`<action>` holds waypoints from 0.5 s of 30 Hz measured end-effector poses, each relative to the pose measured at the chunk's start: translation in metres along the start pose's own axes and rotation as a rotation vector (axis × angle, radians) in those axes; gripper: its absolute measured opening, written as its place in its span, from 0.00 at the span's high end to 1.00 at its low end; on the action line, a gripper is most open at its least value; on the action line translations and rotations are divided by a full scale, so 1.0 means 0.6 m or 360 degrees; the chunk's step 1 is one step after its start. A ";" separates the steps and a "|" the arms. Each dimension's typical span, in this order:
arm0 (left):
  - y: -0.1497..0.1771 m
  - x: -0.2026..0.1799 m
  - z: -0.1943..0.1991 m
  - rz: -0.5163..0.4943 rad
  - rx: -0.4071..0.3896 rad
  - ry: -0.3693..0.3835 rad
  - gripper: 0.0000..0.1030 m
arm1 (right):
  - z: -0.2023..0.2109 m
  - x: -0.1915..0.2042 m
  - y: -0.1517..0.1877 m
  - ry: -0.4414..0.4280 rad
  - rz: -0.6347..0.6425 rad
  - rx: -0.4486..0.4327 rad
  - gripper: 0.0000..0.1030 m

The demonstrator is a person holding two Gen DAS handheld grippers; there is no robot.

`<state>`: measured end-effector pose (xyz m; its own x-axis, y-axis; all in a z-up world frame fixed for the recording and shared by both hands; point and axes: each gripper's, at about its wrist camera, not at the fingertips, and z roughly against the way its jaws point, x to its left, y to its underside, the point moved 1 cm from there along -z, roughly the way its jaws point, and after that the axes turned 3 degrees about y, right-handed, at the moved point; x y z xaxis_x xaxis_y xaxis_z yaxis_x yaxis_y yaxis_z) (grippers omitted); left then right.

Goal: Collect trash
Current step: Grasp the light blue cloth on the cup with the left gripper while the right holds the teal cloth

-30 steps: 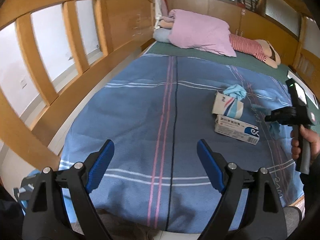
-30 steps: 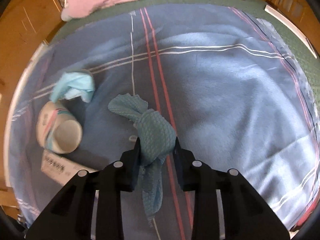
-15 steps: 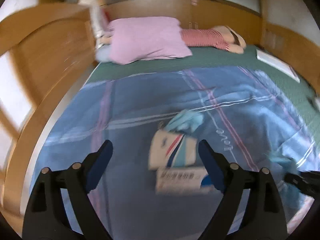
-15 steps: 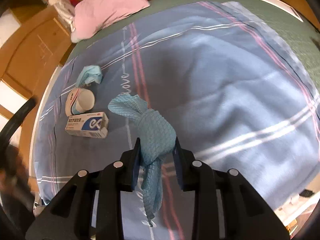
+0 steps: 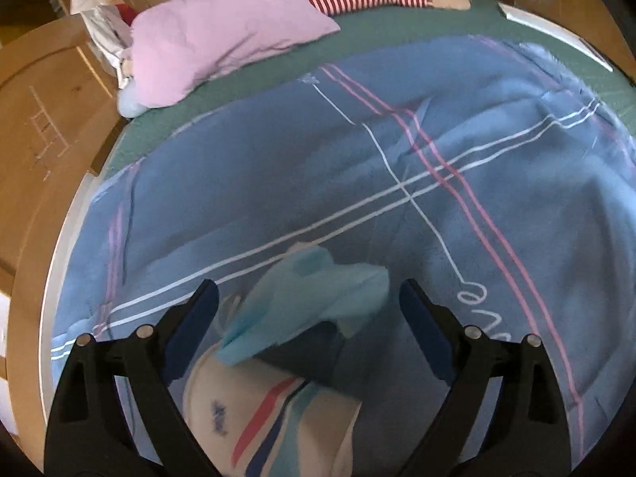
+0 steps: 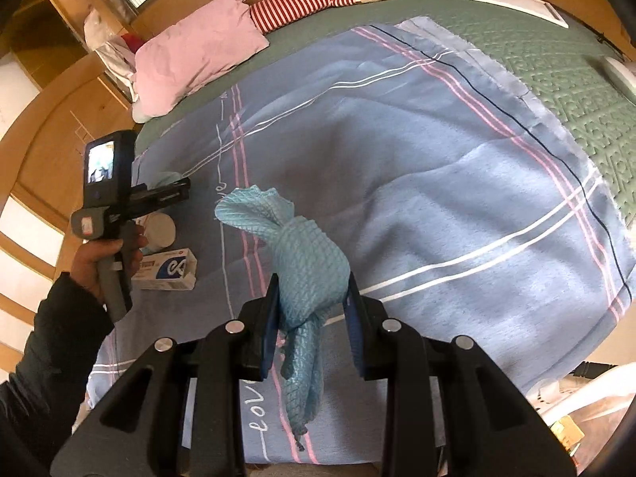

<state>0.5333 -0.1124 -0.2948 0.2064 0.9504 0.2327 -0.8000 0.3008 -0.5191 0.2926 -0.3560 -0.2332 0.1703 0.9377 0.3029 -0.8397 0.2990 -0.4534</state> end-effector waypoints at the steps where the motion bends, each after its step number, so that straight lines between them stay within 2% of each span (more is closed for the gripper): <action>1: -0.001 0.001 -0.005 0.0015 0.0011 0.0013 0.22 | -0.001 -0.002 -0.001 0.0004 -0.0002 0.0003 0.70; 2: -0.005 0.004 -0.013 0.0036 0.0035 0.0038 0.46 | -0.002 -0.004 -0.001 0.0001 -0.0006 0.0012 0.70; 3: -0.007 0.006 -0.021 0.0068 0.0072 0.0061 0.64 | -0.002 -0.004 0.000 0.0004 -0.0008 0.0015 0.70; 4: -0.008 0.015 -0.026 0.0122 0.0104 0.0072 0.70 | -0.001 -0.005 0.001 0.0011 -0.0007 0.0015 0.70; 5: -0.007 0.023 -0.025 0.0171 0.0107 0.0086 0.84 | 0.001 -0.005 0.001 0.0016 -0.0005 0.0015 0.70; 9: -0.001 0.034 0.018 0.0222 -0.0016 0.0093 0.89 | 0.015 -0.007 0.007 0.0019 -0.0015 -0.0007 0.70; 13: 0.018 0.029 0.120 0.0201 -0.0216 0.0089 0.89 | 0.041 -0.008 0.014 0.0013 -0.0024 -0.0058 0.70; 15: 0.025 0.029 0.164 0.0206 -0.0277 0.0100 0.89 | 0.059 -0.006 0.020 0.0014 -0.0029 -0.0099 0.70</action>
<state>0.4692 -0.0991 -0.2176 0.1472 0.9834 0.1060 -0.7138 0.1798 -0.6768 0.2637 -0.3620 -0.2099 0.1900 0.9334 0.3043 -0.8028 0.3262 -0.4991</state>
